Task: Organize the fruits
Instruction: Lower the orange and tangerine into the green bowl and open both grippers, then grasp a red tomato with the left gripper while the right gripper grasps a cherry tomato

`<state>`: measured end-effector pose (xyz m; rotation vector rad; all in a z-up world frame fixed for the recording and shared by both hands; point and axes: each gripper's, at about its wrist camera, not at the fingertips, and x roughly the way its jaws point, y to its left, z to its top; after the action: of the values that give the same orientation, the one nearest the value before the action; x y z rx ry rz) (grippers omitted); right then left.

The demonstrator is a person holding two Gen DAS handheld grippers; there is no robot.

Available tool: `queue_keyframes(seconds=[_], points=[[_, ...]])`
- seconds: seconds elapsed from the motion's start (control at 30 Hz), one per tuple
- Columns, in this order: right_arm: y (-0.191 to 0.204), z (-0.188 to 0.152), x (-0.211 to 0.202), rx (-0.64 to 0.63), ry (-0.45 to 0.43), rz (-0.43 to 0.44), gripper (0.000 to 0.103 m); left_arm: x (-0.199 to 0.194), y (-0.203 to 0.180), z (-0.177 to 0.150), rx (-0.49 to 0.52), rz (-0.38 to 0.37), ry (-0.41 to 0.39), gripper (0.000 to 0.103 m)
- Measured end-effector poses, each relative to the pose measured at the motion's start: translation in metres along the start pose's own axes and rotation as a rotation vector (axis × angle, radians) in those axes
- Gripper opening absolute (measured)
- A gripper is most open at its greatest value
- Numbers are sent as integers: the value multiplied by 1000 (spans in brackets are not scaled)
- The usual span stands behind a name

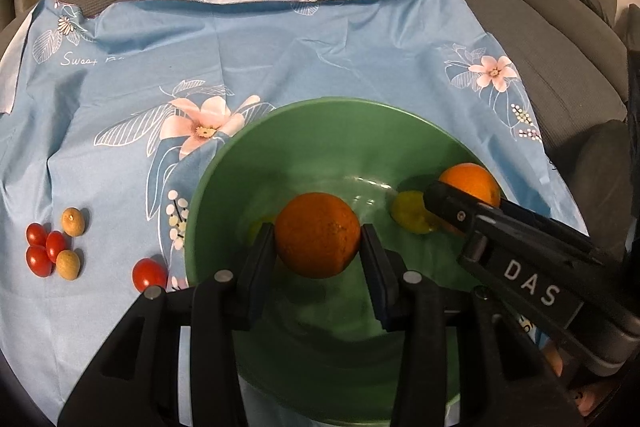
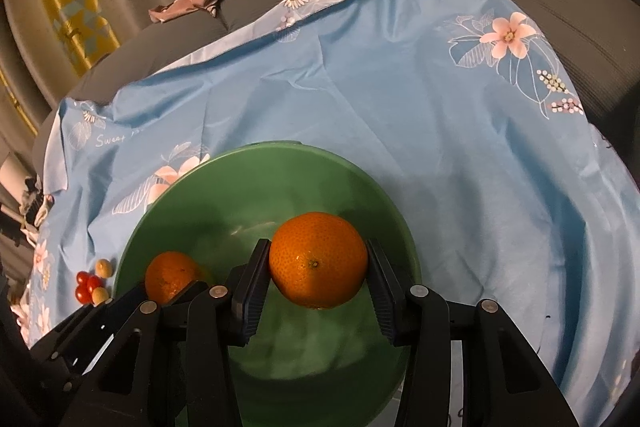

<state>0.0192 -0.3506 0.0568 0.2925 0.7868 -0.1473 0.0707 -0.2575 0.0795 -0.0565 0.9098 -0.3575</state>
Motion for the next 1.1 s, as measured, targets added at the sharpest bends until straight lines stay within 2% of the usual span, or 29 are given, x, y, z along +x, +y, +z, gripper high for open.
queue_keyframes(seconds=[0.13,0.2,0.27,0.37,0.63,0.8,0.97,1.1], points=[[0,0,0,-1,3,1,48,0,1,0,-7,-11,-13,46],[0,1,0,-2,5,5,48,-2,1,0,-13,-24,-17,57],[-1,1,-2,4,-8,8,48,-7,1,0,-10,-23,-39,62],[-1,1,-9,8,-42,2,55,-17,3,1,-18,-31,-59,66],[6,2,-17,12,-89,23,56,-59,31,-4,-67,-9,-122,73],[21,2,-23,-28,-120,48,56,-89,65,-13,-99,82,-145,73],[39,-1,-27,-67,-139,77,56,-122,110,-24,-197,234,-221,74],[57,-5,-28,-118,-147,94,56,-140,142,-32,-255,246,-222,76]])
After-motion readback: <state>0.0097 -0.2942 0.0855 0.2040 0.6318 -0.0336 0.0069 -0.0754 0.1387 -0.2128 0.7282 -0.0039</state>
